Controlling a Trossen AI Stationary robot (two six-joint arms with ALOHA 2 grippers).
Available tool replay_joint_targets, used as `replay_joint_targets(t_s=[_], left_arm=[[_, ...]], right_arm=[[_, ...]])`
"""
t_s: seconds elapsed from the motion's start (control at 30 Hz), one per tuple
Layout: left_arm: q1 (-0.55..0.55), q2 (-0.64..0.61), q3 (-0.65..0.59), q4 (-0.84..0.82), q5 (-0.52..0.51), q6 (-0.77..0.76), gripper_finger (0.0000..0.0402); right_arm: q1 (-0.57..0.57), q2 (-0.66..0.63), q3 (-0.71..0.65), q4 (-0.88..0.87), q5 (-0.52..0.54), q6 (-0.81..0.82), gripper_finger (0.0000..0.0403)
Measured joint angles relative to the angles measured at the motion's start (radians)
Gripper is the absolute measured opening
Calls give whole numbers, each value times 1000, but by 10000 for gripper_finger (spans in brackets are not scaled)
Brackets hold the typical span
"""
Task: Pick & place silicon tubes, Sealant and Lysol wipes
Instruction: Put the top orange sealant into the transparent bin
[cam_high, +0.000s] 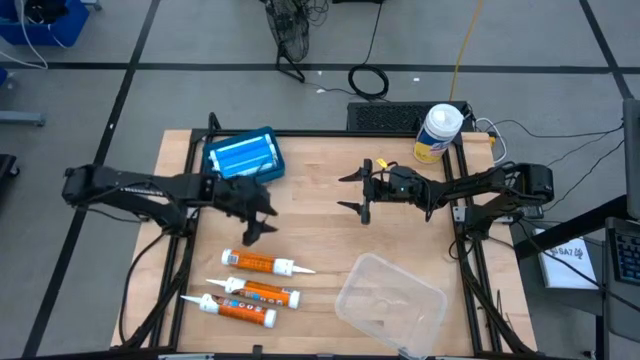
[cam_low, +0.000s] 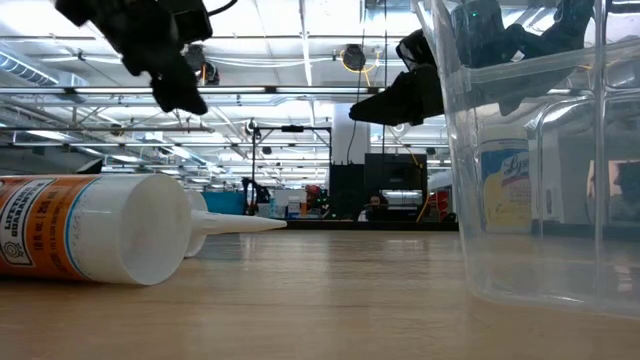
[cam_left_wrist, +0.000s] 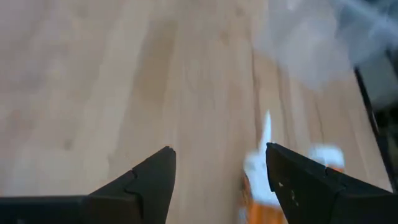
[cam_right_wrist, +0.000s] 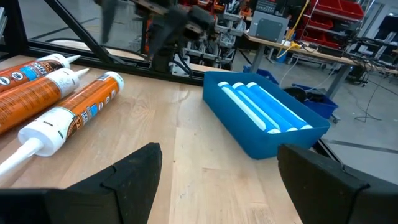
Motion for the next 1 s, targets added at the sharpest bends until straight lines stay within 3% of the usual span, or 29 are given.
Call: replay_joint_targets(t_s=[0.23, 0.4, 0.63, 0.83, 1.0], left_arm=[[-176, 80, 97, -274, -110, -204, 250], [-271, 136, 100, -338, -99, -400, 250], [-379, 247, 100, -307, -95, -524, 250], [-430, 363, 102, -277, -122, -536, 250], [-447, 454, 102, -290, -137, -415, 251]], right_arm=[[0, 0, 0, -5, 0, -38, 297], [0, 0, 0, -14, 0, -64, 297], [0, 0, 0, -16, -3, -81, 297], [0, 0, 0, -15, -3, -87, 297], [0, 0, 0, -15, -3, -83, 297]])
